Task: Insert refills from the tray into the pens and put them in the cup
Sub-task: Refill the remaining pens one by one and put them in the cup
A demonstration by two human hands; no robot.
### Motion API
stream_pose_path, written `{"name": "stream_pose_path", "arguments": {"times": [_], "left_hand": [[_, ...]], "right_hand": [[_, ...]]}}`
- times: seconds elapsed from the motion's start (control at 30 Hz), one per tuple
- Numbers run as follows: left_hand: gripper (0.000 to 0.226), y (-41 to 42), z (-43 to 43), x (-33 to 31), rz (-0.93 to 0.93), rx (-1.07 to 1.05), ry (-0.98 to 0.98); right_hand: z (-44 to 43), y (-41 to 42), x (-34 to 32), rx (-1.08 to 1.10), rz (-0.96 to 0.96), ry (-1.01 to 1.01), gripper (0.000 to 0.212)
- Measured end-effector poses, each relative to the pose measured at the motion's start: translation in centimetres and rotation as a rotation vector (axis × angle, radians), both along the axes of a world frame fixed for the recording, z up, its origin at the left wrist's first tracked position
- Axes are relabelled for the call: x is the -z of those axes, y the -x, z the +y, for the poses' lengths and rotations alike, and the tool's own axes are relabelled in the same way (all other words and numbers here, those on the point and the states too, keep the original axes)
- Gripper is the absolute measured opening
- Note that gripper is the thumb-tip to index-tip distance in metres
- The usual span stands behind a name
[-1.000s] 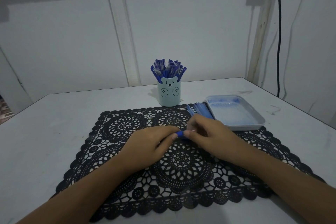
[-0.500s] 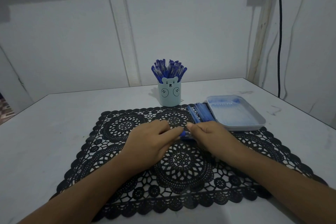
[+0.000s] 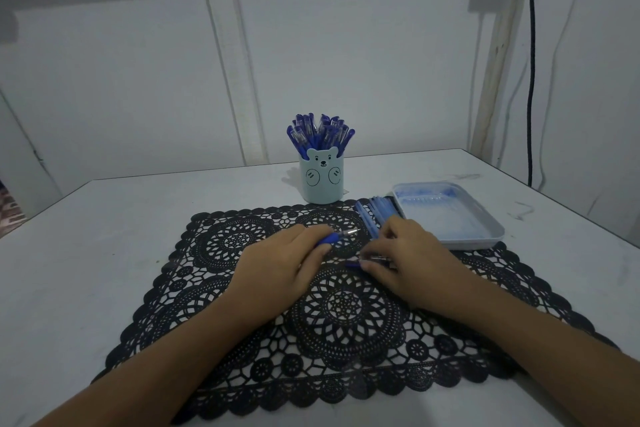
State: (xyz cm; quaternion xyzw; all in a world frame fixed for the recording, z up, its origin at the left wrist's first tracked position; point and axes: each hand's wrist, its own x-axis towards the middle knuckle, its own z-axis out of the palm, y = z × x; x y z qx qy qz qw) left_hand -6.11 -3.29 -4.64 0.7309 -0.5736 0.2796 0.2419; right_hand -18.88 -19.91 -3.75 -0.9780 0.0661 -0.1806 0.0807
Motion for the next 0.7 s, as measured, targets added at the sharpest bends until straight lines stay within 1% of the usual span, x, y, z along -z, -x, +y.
{"name": "stream_pose_path", "arguments": {"times": [0.07, 0.1, 0.13, 0.2, 0.23, 0.3, 0.4, 0.53, 0.7], "left_hand": [[0.028, 0.1, 0.0, -0.1, 0.004, -0.004, -0.012], [0.029, 0.2, 0.0, -0.1, 0.01, -0.006, -0.013], [0.03, 0.2, 0.0, -0.1, 0.018, -0.01, -0.014], [0.031, 0.2, 0.0, -0.1, 0.032, -0.016, -0.012], [0.031, 0.2, 0.0, -0.1, 0.035, -0.017, -0.012], [0.03, 0.2, 0.0, -0.1, 0.044, -0.019, -0.016], [0.028, 0.4, 0.1, -0.2, 0.047, -0.016, -0.022], [0.027, 0.5, 0.1, -0.4, 0.039, -0.009, -0.038], [0.024, 0.6, 0.2, -0.4, 0.017, 0.039, -0.098]], "right_hand": [[0.0, -0.1, 0.2, 0.002, 0.005, 0.04, 0.028], [0.0, -0.1, 0.1, 0.001, -0.029, 0.011, 0.023], [0.1, -0.1, -0.1, -0.002, -0.072, -0.06, 0.017], [0.0, 0.1, -0.9, -0.014, -0.131, -0.291, 0.005], [0.0, 0.1, -1.1, -0.028, -0.155, -0.401, 0.009], [0.0, 0.2, -1.5, -0.043, -0.176, -0.502, 0.017], [0.1, 0.1, -1.7, -0.054, -0.191, -0.53, 0.018], [0.3, 0.1, -1.8, -0.077, -0.207, -0.564, 0.012], [1.0, 0.2, -1.4, -0.146, -0.149, -0.581, 0.014]]}}
